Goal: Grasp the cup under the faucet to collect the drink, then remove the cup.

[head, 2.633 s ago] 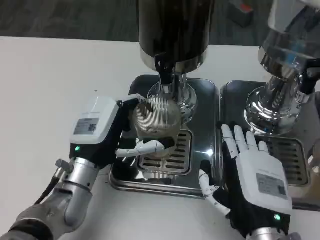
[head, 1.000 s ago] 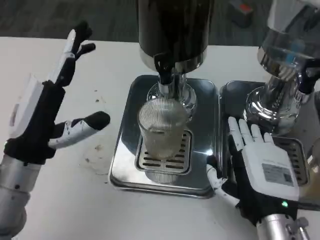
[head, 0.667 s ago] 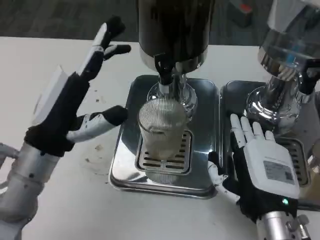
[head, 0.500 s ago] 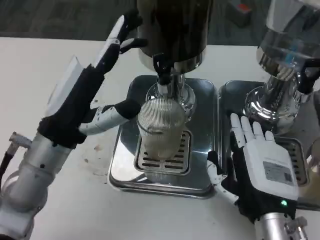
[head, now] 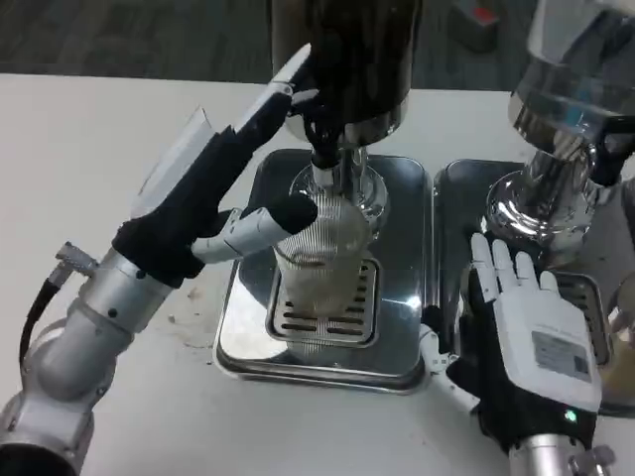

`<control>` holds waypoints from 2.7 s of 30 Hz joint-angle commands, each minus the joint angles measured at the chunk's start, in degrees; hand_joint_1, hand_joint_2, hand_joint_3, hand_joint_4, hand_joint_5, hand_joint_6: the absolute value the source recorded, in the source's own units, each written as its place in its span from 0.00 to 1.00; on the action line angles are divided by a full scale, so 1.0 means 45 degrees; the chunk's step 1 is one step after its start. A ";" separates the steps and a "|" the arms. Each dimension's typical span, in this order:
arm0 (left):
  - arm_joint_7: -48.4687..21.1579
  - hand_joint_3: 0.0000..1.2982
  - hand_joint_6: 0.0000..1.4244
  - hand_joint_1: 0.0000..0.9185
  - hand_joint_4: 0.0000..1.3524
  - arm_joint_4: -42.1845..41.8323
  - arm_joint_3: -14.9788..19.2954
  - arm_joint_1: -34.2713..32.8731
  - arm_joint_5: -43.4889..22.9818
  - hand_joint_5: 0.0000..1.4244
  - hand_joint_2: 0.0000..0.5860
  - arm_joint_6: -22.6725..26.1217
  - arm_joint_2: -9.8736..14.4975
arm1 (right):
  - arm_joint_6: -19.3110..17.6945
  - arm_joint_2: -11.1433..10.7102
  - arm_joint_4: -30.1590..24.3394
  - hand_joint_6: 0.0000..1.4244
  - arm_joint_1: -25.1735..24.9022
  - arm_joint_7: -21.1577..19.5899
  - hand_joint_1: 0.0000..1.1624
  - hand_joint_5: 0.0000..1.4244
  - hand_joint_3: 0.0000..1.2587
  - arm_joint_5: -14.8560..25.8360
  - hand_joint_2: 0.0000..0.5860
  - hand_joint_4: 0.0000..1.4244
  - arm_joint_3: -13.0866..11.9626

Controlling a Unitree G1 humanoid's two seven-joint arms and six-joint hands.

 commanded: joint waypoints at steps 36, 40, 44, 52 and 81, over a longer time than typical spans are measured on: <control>0.4682 0.13 0.14 0.00 0.06 -0.1518 0.0196 0.0787 0.7192 0.18 0.19 -0.1846 0.1426 | -0.3231 -0.0311 0.0529 0.00 -0.0743 0.1827 0.46 0.00 0.00 0.5494 0.59 0.00 -0.1400; 0.4851 0.13 0.14 0.00 0.06 -0.1441 0.0070 0.0771 0.7143 0.18 0.19 -0.1833 0.1540 | -0.3777 -0.0230 0.1071 0.00 -0.1191 0.2571 0.50 0.00 0.00 0.7051 0.53 0.00 -0.1872; 0.4995 0.13 0.14 0.00 0.06 -0.1509 0.0055 0.0803 0.7193 0.18 0.20 -0.1833 0.1678 | -0.3986 -0.0238 0.1460 0.00 -0.1650 0.3006 0.51 0.00 0.00 0.7724 0.50 0.00 -0.2043; 0.5164 0.14 0.14 0.00 0.06 -0.1417 0.0078 0.0820 0.7125 0.19 0.21 -0.1767 0.1802 | -0.4122 -0.0245 0.2246 0.00 -0.2616 0.3609 0.53 0.00 0.00 0.8150 0.48 0.00 -0.2018; 0.5317 0.16 0.13 0.00 0.07 -0.1546 0.0241 0.1068 0.6899 0.19 0.27 -0.1521 0.2037 | -0.4918 0.0530 0.4054 0.00 -0.4193 0.4052 0.54 0.00 0.00 0.8692 0.44 0.00 -0.1714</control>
